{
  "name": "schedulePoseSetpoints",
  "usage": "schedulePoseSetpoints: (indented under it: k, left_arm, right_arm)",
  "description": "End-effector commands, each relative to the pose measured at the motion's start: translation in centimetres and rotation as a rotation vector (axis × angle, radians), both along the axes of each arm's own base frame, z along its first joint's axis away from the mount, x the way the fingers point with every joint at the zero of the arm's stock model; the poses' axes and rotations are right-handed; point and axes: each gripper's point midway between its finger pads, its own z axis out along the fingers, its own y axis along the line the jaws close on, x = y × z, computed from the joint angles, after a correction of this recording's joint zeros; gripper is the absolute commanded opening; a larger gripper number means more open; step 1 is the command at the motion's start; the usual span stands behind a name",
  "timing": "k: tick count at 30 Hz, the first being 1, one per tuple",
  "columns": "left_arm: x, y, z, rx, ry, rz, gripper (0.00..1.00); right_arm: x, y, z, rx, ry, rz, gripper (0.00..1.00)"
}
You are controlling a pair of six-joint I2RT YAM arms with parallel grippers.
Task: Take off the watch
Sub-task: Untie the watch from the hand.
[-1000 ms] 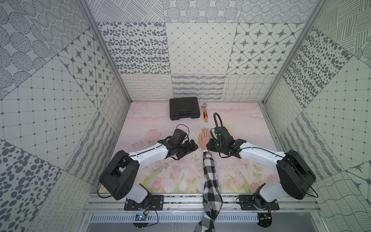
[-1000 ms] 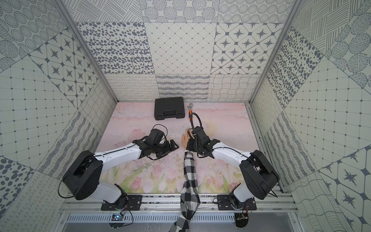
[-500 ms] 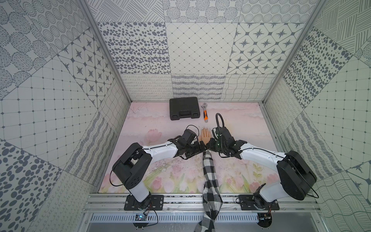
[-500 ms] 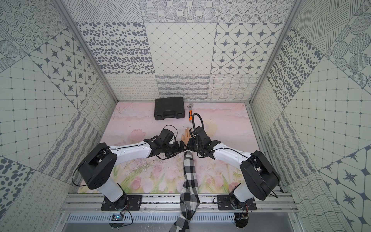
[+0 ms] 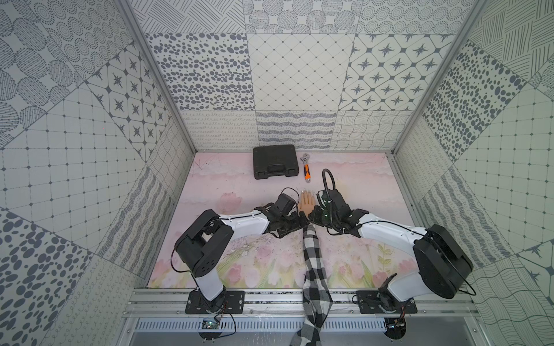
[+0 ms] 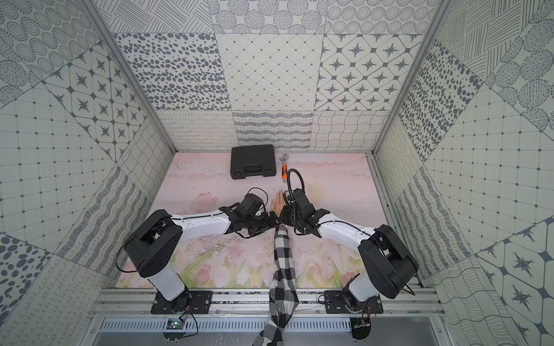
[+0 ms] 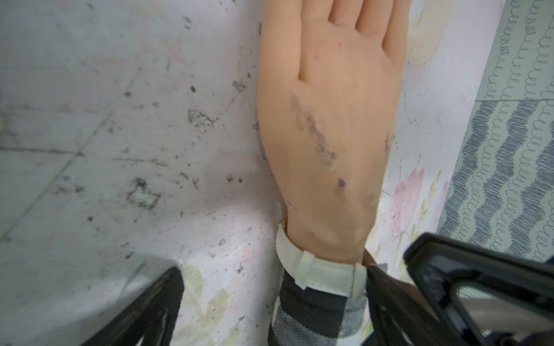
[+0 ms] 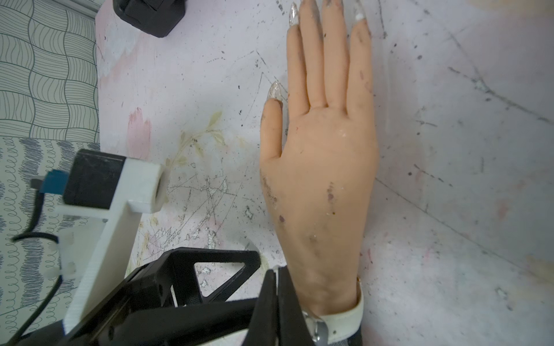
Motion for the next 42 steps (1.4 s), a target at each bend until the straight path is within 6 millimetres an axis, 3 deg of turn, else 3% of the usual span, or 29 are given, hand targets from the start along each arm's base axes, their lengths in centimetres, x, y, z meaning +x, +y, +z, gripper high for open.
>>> schedulePoseSetpoints:
  k: [1, 7, 13, 26, 30, 33, 36, 42]
  left_arm:
    - [-0.4, 2.3, -2.0, 0.171, 0.033, 0.019, 0.95]
    - [-1.9, 4.4, -3.7, 0.336, 0.112, -0.025, 0.9]
    - [-3.9, 5.6, -6.0, 0.377, 0.187, -0.046, 0.85]
    - [-5.4, 6.6, -8.0, 0.379, 0.236, -0.028, 0.81]
    - [-5.4, 6.6, -8.2, 0.38, 0.241, -0.026, 0.8]
    - [-5.5, 6.7, -8.3, 0.382, 0.243, -0.025, 0.8]
    - [-5.5, 6.7, -8.4, 0.382, 0.244, -0.022, 0.8]
    - [-5.6, 6.7, -8.6, 0.38, 0.243, -0.02, 0.8]
  right_arm:
    - [0.7, 0.1, 2.5, 0.061, -0.057, -0.017, 0.0]
    - [0.8, -1.3, 2.1, 0.051, -0.049, -0.036, 0.0]
    - [0.2, -4.2, 0.8, -0.054, -0.037, -0.049, 0.0]
    - [-4.0, -9.7, -6.8, -0.343, 0.137, -0.031, 0.0]
    - [-4.6, -9.5, -8.5, -0.367, 0.191, 0.0, 0.0]
    - [-4.2, -8.0, -8.7, -0.316, 0.187, 0.036, 0.0]
    - [-3.5, -5.7, -7.9, -0.211, 0.158, 0.076, 0.0]
    - [-2.4, -2.5, -4.2, -0.011, 0.072, 0.116, 0.0]
